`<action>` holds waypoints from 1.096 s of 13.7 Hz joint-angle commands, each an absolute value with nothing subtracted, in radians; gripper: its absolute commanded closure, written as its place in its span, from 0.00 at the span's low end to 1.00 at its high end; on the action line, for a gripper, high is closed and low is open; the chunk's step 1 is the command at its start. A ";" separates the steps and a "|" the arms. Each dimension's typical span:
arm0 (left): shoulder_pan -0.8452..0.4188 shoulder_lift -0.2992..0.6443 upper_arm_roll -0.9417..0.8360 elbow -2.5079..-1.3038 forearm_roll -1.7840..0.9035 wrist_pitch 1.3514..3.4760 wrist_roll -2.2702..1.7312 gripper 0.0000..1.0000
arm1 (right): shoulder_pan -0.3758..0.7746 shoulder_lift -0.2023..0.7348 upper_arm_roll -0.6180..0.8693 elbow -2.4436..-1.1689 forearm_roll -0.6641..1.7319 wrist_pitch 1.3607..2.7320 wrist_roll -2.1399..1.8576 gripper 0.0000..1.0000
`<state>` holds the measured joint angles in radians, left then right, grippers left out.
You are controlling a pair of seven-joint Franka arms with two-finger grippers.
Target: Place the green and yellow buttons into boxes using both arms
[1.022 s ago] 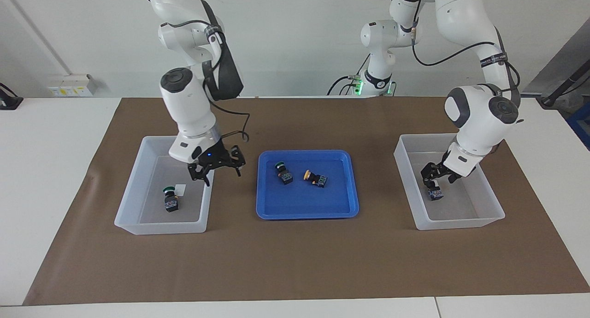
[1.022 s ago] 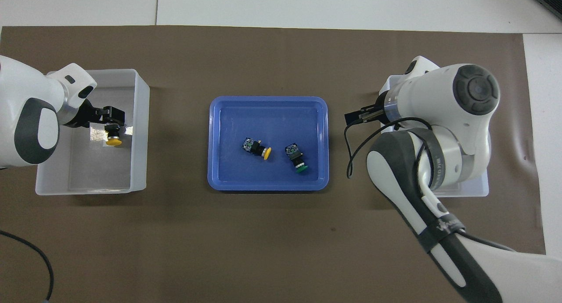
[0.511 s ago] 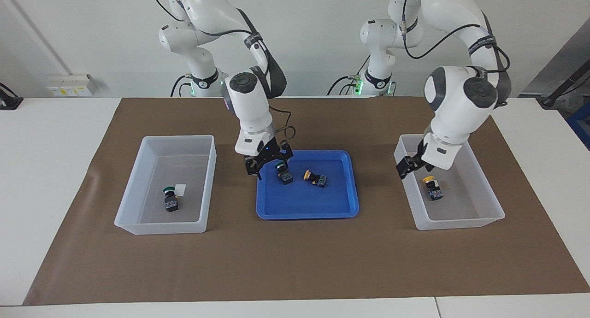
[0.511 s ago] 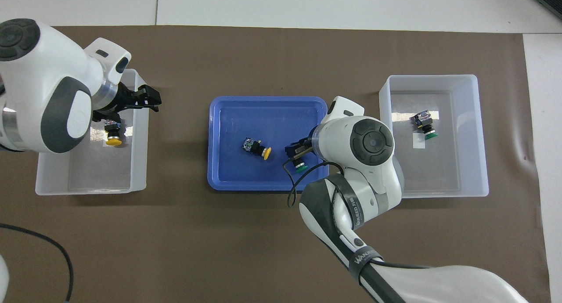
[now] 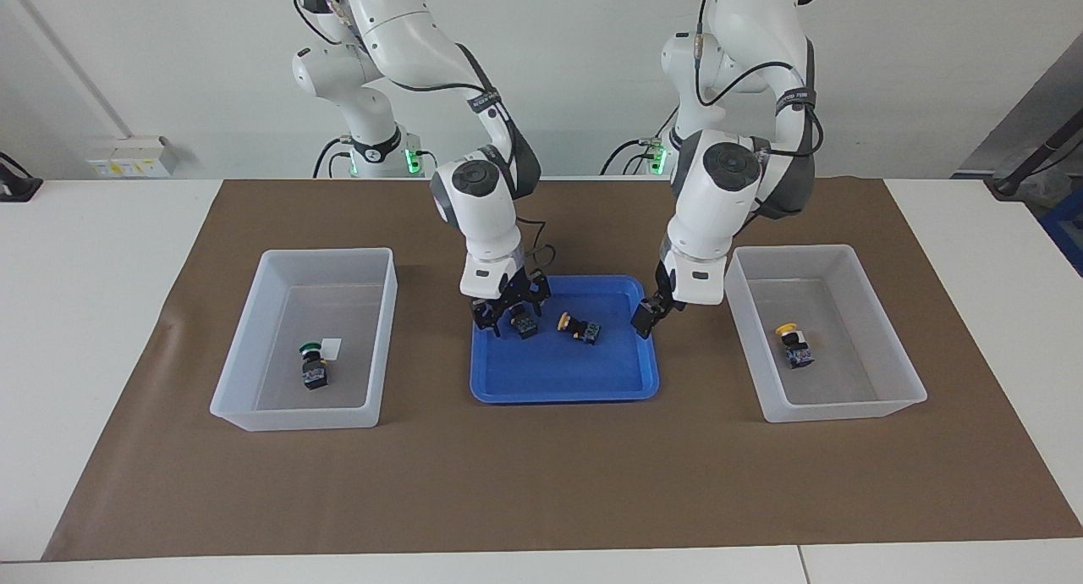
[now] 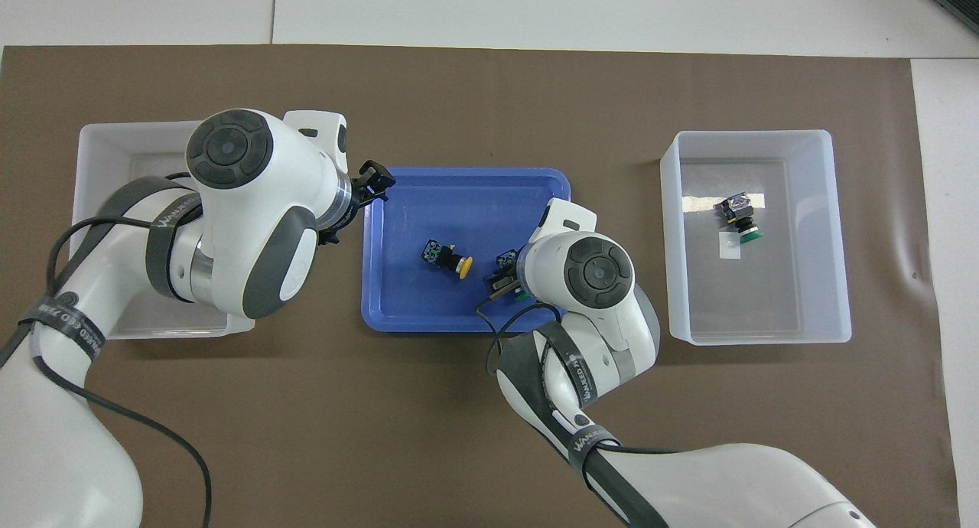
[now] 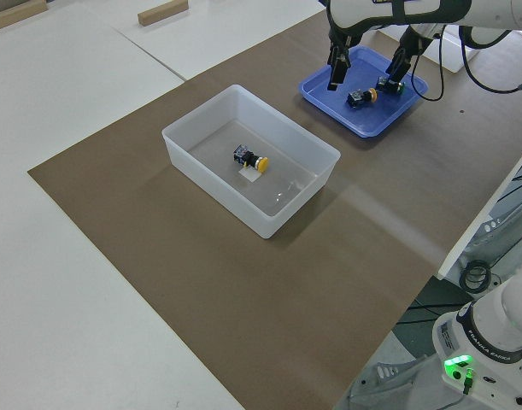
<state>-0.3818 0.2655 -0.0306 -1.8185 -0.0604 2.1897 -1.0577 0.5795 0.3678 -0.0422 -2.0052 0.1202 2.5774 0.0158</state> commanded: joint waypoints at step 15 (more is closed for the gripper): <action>-0.626 0.370 -0.012 -2.046 -0.083 2.601 -1.609 0.06 | 0.292 0.216 -0.046 -1.839 0.144 2.207 -0.023 1.00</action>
<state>-0.5953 0.3666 -0.0307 -2.0064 -0.0679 2.5438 -1.5829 0.3417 0.2125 -0.0554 -1.8538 0.1206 2.2285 0.0087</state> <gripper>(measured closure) 0.013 0.586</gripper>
